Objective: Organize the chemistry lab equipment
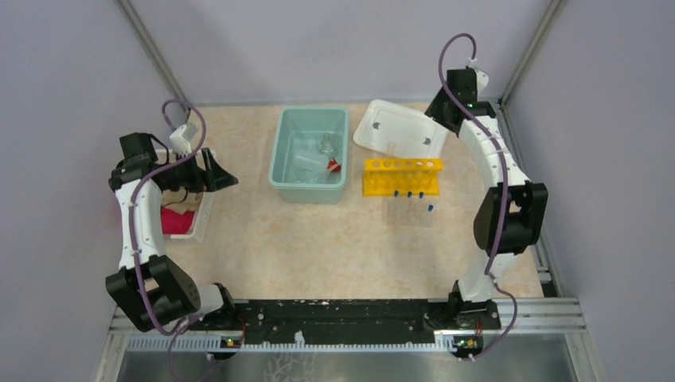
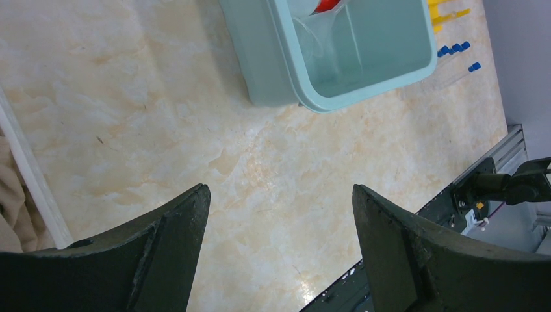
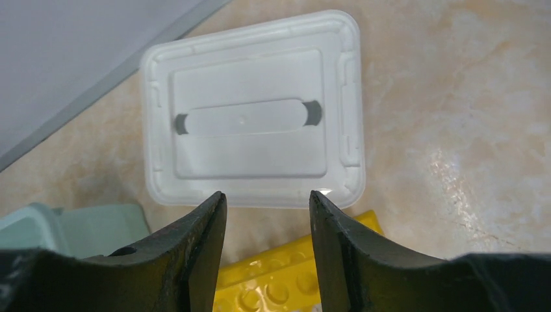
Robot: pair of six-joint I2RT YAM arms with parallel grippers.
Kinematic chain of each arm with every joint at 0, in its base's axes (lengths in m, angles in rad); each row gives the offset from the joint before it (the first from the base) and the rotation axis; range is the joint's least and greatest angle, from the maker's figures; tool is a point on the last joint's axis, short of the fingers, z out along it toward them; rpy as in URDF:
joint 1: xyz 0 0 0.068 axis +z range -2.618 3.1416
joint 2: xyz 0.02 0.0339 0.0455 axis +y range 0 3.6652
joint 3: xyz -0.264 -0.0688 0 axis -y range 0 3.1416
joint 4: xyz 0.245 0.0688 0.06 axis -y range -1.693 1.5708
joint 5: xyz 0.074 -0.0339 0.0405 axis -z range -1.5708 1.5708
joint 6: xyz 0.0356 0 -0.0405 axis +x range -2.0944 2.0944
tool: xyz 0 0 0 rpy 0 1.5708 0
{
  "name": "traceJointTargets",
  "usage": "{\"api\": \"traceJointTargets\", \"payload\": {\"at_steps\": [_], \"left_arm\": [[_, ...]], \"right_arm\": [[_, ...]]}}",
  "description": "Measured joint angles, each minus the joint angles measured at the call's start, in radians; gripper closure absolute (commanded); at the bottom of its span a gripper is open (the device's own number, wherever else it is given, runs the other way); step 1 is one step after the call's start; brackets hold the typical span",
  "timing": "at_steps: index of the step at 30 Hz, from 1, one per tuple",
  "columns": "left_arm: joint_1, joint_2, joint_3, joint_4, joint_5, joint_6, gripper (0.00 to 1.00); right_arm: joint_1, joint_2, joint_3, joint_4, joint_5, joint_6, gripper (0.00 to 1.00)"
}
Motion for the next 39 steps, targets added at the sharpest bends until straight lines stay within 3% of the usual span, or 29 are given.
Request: {"api": "traceJointTargets", "payload": {"at_steps": [16,29,39], "left_arm": [[0.000,0.030,0.000,0.000,0.000,0.004,0.14],[0.000,0.045,0.000,0.000,0.006,0.004,0.14],[0.000,0.045,0.000,0.001,0.006,0.003,0.14]], "right_arm": [[-0.084,0.401,0.130,-0.087,0.113,0.037,0.63],[-0.124,0.488,0.131,-0.096,0.087,0.037,0.68],[-0.135,0.502,0.131,-0.062,0.062,0.044,0.82]]}}
